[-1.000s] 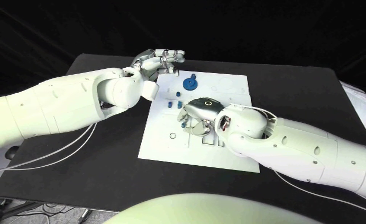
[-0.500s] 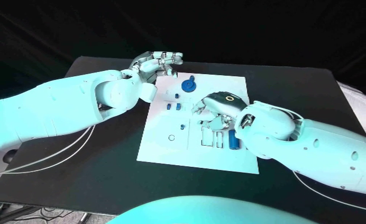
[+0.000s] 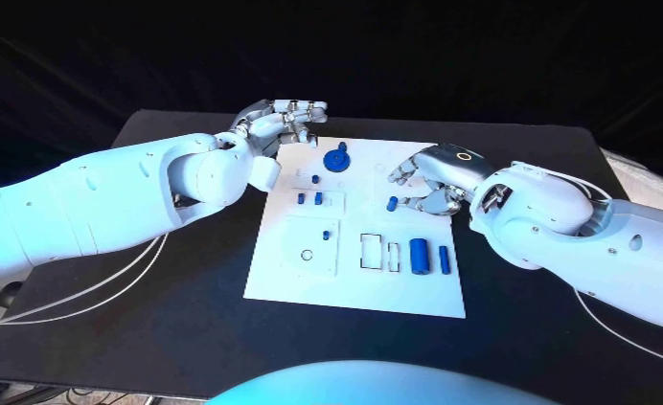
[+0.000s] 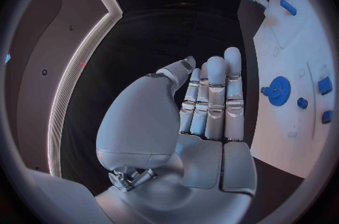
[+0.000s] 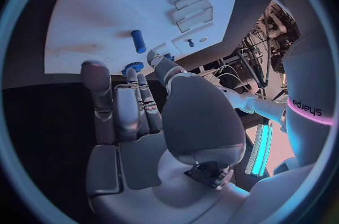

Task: Assemble the parts on the task board

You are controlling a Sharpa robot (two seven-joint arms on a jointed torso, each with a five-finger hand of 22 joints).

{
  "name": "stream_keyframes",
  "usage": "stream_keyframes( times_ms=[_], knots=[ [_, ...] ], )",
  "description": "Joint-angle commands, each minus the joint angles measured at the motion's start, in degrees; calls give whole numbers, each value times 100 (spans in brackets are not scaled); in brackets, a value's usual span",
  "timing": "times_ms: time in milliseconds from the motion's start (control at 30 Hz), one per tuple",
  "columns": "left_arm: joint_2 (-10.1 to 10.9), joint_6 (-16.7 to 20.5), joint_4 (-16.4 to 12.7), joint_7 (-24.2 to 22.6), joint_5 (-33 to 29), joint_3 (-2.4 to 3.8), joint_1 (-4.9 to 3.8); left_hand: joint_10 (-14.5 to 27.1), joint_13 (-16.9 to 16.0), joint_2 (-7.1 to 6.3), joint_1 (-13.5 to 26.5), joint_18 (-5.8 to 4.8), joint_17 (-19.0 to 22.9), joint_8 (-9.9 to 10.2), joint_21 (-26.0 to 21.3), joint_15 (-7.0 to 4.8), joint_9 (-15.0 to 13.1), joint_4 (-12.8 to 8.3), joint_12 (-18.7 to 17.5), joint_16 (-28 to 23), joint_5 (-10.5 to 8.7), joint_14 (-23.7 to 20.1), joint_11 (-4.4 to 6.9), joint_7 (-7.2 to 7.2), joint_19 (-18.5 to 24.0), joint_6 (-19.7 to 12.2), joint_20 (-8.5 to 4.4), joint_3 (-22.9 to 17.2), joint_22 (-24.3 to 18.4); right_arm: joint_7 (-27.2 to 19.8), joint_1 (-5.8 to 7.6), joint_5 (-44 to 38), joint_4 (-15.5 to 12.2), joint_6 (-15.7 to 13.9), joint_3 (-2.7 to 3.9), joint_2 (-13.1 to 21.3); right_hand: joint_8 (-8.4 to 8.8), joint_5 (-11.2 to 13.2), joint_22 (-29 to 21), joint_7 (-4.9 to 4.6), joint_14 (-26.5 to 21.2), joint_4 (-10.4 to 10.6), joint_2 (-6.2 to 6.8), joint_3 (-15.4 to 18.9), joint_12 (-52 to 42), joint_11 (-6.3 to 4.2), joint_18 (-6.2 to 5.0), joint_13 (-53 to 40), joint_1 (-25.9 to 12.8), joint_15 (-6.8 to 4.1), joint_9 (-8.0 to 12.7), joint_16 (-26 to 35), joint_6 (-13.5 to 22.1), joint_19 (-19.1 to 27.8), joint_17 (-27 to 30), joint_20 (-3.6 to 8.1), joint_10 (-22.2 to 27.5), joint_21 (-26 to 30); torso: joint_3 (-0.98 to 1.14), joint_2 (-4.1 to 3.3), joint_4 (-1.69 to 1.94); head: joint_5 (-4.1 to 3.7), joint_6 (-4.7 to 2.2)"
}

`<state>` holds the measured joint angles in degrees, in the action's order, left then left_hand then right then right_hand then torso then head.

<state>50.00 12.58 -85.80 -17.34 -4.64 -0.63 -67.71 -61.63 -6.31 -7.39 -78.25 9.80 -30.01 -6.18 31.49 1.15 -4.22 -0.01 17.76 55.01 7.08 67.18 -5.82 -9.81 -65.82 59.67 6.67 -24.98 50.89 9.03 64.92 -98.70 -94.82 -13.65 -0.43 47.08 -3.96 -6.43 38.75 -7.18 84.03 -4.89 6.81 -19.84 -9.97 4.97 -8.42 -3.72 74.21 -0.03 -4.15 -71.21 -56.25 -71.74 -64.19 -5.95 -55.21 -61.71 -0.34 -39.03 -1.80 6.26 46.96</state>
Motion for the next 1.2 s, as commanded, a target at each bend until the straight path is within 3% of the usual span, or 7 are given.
stream_keyframes(
  times_ms=[33,567,1200],
  knots=[
    [-7,-133,-11,-21,51,2,-1,36,-7,58,-14,63,5,-14,-18,-12,7,-20,35,-24,20,-41,6,-8,-36,-31,8,2,-5,73,10,-142,64,321,-1,-44,13,18,-2,55,141,8,-8,43,8,-8,-46,2,53,-41,0,-6,-30,-7,11,42,59,23,-2,0,6,-2,-3],
    [-13,-143,-6,-9,51,0,-1,36,-7,58,-14,63,5,-14,-18,-12,7,-20,35,-24,20,-41,6,-8,-36,-31,8,2,-5,30,7,-173,282,830,-34,-311,-92,9,31,13,138,69,-218,41,-270,-55,-32,0,91,-46,-58,86,-468,-90,131,48,-404,10,-9,-2,-3,28,21],
    [-12,-158,-7,9,51,-2,-1,36,-7,58,-14,63,5,-14,-18,-12,7,-20,35,-24,20,-41,6,-8,-36,-31,8,2,-5,192,-5,-302,523,751,-97,-581,-185,113,208,33,165,137,-390,-117,-305,-106,-3,5,102,-94,-100,28,-791,-198,62,89,-758,-101,-4,-5,2,30,44]
  ],
)
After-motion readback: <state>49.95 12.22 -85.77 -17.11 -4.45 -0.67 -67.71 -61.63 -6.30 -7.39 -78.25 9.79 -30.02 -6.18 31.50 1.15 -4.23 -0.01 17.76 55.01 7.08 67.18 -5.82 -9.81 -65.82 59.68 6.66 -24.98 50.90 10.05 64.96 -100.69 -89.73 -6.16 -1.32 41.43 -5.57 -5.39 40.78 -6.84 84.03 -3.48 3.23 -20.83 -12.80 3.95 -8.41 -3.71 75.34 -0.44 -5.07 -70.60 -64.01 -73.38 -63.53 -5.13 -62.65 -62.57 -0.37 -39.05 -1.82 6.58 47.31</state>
